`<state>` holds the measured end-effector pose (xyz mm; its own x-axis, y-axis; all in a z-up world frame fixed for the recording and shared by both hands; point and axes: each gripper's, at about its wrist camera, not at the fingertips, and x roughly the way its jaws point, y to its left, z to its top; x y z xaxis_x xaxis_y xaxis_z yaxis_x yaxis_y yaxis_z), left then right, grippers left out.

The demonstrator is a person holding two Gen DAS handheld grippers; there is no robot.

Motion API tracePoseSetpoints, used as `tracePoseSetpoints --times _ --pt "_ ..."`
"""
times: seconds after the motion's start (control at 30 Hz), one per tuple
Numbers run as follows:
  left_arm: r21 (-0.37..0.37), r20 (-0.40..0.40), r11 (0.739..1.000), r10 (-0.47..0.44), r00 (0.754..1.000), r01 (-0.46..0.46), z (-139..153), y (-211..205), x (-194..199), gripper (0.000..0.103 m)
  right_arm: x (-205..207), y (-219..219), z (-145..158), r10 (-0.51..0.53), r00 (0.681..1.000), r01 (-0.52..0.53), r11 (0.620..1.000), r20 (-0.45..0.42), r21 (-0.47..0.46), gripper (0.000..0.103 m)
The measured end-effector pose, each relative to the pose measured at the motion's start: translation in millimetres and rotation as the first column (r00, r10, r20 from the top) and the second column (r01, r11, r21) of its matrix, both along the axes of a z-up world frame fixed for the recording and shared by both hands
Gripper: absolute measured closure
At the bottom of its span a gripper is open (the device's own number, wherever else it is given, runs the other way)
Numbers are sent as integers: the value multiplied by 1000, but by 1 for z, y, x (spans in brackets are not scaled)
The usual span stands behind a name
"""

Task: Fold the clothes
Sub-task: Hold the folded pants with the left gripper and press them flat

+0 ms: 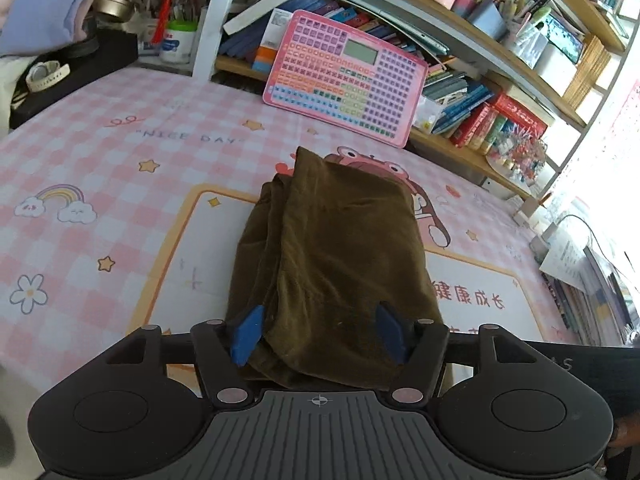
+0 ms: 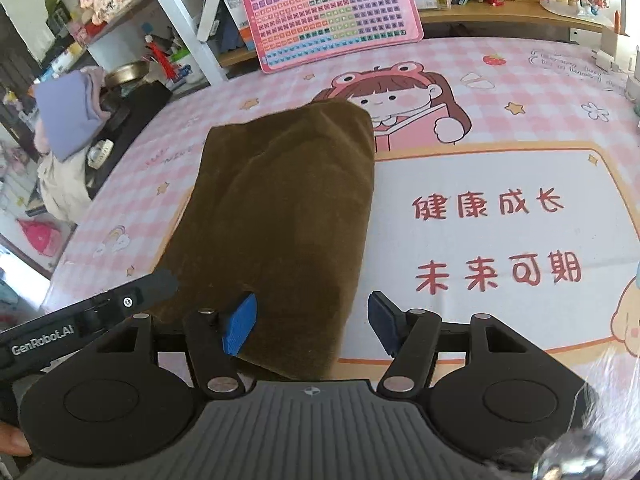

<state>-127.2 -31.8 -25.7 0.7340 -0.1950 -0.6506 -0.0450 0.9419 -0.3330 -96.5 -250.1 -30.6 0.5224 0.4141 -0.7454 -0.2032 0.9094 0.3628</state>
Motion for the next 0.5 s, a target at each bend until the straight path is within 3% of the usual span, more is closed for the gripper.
tracePoseSetpoints --times 0.3,0.5 --pt "22 -41 998 62 997 -61 2 -2 -7 31 12 -16 -9 14 997 -5 993 -75 116 40" --pt "-8 -70 999 46 996 -47 -4 14 17 28 25 -19 -19 -34 989 56 987 -142 148 38"
